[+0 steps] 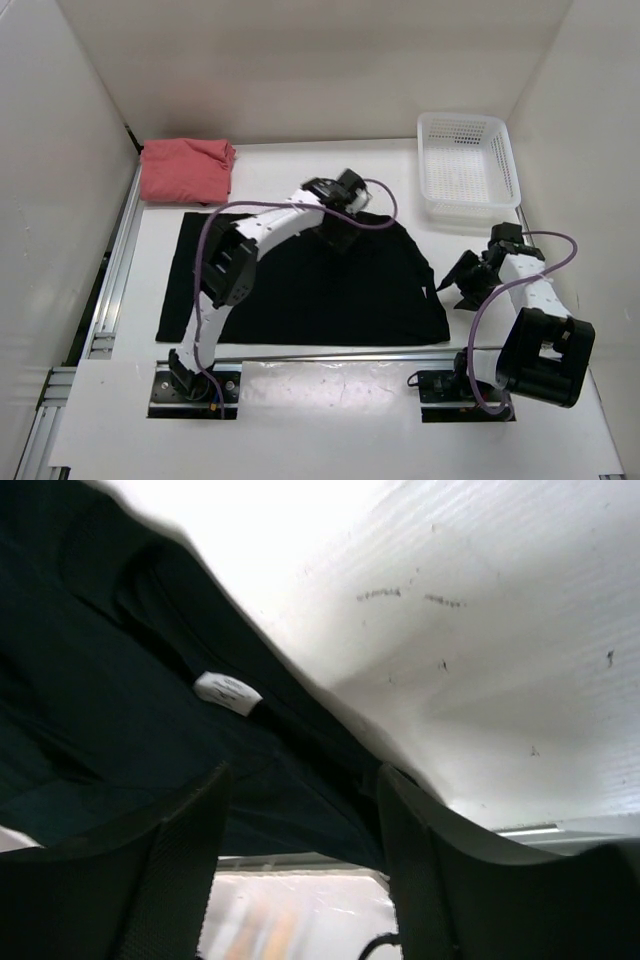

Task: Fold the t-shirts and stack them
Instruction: Fold the flattened tshirt in 1/3 of the way, then grap the side of the flattened tshirt furthest away from the robot with both arms

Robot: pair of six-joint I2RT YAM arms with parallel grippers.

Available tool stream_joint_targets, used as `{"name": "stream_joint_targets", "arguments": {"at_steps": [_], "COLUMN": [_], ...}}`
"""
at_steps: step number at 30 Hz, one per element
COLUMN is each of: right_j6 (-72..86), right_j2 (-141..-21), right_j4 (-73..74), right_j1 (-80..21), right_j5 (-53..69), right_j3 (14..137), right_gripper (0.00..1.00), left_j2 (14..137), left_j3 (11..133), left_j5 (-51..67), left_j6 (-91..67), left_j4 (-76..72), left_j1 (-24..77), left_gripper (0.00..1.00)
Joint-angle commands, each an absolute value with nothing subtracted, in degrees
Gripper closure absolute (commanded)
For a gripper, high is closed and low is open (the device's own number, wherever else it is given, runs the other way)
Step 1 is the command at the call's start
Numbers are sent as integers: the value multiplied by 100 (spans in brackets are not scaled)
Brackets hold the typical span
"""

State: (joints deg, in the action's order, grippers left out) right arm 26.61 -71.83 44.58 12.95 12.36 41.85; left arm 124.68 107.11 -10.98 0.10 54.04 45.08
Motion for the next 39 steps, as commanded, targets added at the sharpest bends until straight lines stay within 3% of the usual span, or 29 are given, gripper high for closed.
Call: {"name": "stream_joint_targets", "arguments": {"at_steps": [1,5,8,14,21,30,35,38,39], "right_j6": [2663,2725,2435,2399,2566,2689,2470,2417,2469], "right_j2": [-7066,-7224,-7941,-10094,-12619,-13632,-13325,-13192,-13114], "right_j4": [4755,4501,4500,4693,5333,5282,5283,5221,5221], "right_j1": [1064,687,-417,-1203,-1670,-1731,-1916,-1969,-1969], "right_j5": [775,642,2,-281,-878,-801,-694,-624,-572], "right_j3": [4263,4788,6206,8926,11992,12270,11348,11154,11153], "right_gripper": [34,34,34,36,35,33,33,42,44], "left_j2": [11331,9977,9677,9957,11352,12691,12893,13069,13139], "left_j3": [10542,8880,8289,8612,9692,10469,10143,10195,10195], "left_j5": [-1124,-1590,-1767,-1319,-790,-800,-686,-686,-607], "left_j6": [0,0,0,0,0,0,0,0,0], "left_j4": [5871,5337,4888,4422,4289,4236,4035,4034,4034], "left_j1": [3494,2077,969,-261,-668,-861,-914,-914,-914], "left_gripper": [0,0,0,2,2,2,2,3,9]}}
